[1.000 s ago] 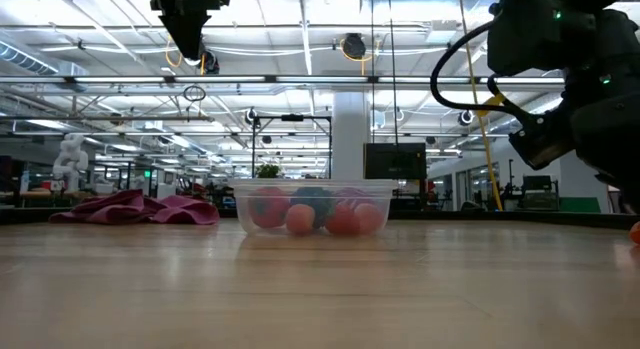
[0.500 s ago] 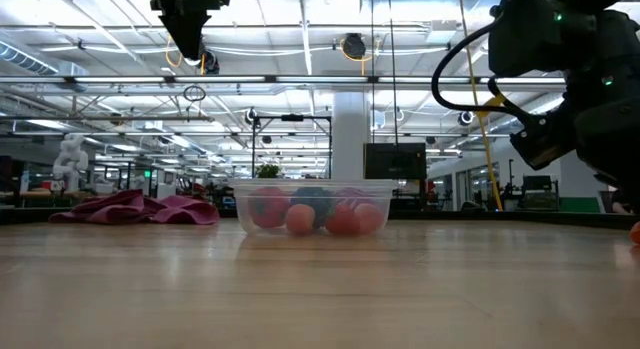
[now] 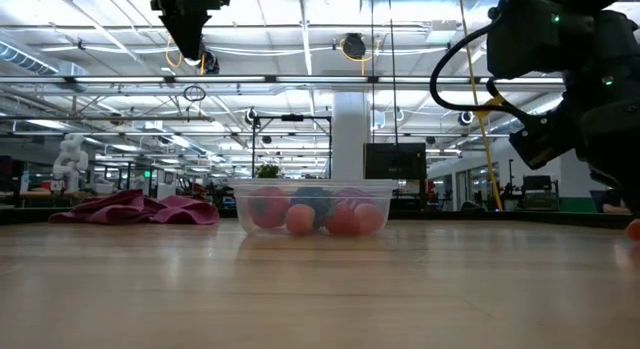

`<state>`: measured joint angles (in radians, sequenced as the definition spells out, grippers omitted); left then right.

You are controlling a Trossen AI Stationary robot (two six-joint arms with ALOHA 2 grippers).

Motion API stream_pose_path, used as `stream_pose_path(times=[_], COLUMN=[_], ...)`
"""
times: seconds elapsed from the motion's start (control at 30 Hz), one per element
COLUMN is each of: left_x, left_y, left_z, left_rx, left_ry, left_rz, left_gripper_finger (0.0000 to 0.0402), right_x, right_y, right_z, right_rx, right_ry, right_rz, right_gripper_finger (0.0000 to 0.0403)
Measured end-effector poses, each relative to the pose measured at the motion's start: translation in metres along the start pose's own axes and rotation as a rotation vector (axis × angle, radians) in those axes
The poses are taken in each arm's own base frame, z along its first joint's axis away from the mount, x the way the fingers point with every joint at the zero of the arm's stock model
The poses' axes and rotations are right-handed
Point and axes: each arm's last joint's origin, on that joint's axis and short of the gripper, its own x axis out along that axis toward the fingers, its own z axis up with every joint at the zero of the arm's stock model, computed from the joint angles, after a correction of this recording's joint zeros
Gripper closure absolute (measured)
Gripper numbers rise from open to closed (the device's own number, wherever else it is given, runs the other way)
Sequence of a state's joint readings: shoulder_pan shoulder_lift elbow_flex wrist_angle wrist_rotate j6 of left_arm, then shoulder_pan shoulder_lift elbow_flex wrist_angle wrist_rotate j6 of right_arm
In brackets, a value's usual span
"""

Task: Pick and placing Produce into tupperware
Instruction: Put the top red strawberry into the transparent bin

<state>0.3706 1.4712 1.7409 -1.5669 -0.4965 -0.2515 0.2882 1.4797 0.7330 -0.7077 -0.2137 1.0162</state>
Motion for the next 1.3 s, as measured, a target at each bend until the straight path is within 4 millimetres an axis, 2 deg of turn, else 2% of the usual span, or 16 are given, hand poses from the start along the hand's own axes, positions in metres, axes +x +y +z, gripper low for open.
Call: stream_pose_path(times=[0.23,0.4,0.83,1.0,1.3], left_x=[0.000,0.000,0.000,0.000,0.000], left_y=[0.000,0.000,0.000,0.000,0.000], left_z=[0.000,0.000,0.000,0.000,0.000], left_rx=[0.002,0.002,0.002,0.005,0.007], left_ry=[0.000,0.000,0.001,0.001,0.001], left_rz=[0.000,0.000,0.000,0.000,0.000], left_gripper_finger=[0.0229,0.0229,0.0229,0.0229,0.0229], right_x=[-0.014,-0.034,-0.119,-0.145,-0.160], right_y=[0.013,0.023,0.049,0.054,0.053], right_z=[0.009,0.022,0.056,0.064,0.080], right_rx=[-0.051,-0.098,-0.280,-0.341,-0.406], right_ry=[-0.053,-0.087,-0.277,-0.360,-0.475], right_rz=[0.043,0.103,0.247,0.292,0.350], right_gripper_finger=[0.0294,0.0294,0.0294,0.0294,0.0294])
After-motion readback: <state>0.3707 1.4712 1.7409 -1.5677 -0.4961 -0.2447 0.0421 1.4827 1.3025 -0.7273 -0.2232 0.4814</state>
